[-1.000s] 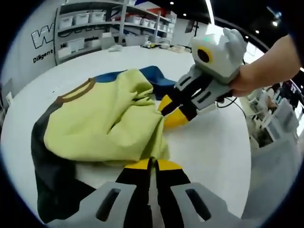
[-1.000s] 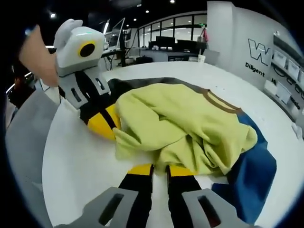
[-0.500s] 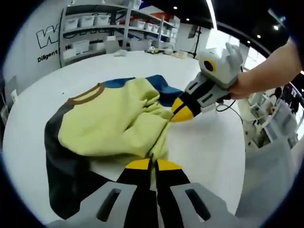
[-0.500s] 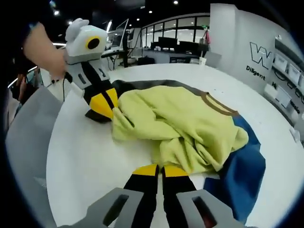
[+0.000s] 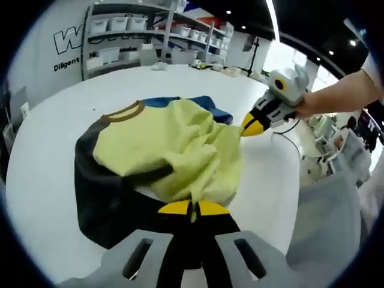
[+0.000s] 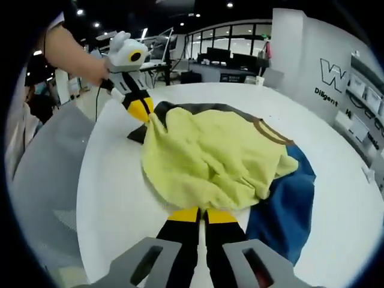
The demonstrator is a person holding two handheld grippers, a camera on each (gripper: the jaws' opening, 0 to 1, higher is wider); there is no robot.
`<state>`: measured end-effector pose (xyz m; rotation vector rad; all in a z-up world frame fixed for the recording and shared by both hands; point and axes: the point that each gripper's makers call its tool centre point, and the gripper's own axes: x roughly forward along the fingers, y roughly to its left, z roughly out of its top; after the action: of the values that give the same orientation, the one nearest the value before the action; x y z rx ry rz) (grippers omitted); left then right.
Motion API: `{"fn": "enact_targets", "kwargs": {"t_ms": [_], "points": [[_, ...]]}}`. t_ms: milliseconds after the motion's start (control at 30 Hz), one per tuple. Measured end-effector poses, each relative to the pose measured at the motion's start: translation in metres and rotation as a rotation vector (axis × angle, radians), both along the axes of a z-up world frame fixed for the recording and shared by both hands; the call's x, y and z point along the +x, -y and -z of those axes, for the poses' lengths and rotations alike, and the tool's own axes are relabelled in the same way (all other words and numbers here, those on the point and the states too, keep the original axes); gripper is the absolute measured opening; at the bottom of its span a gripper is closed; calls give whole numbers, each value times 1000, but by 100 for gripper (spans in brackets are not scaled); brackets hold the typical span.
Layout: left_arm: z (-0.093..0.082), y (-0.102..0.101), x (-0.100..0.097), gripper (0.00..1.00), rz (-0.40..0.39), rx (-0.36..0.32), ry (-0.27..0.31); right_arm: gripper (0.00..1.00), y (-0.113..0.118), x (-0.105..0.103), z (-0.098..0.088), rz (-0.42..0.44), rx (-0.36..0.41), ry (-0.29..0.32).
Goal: Fold the garment on the visible template until the final outline fits inside the template.
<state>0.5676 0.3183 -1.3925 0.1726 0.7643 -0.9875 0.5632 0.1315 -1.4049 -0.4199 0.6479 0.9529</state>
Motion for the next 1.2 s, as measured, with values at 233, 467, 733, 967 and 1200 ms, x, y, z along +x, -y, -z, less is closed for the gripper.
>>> {"fn": "enact_targets", "kwargs": {"t_ms": [233,467,733,967,1200], "points": [[6,-1,-24,2,24,-6,-42,0,10,-23,3,-6,-2,-27],[13,-1,-45,2,38,-13,-84,0,13,-49,11,-36,-21,-50],[22,0,-70,2,50,-10,-136,0,13,-71,20,-49,-36,-72],[23,1,-85,3,66,-21,-153,0,14,-89,28,-54,-47,-87],[27,-13,-81,10,28,8,-116,0,18,-96,32,-34,-54,-92]]}}
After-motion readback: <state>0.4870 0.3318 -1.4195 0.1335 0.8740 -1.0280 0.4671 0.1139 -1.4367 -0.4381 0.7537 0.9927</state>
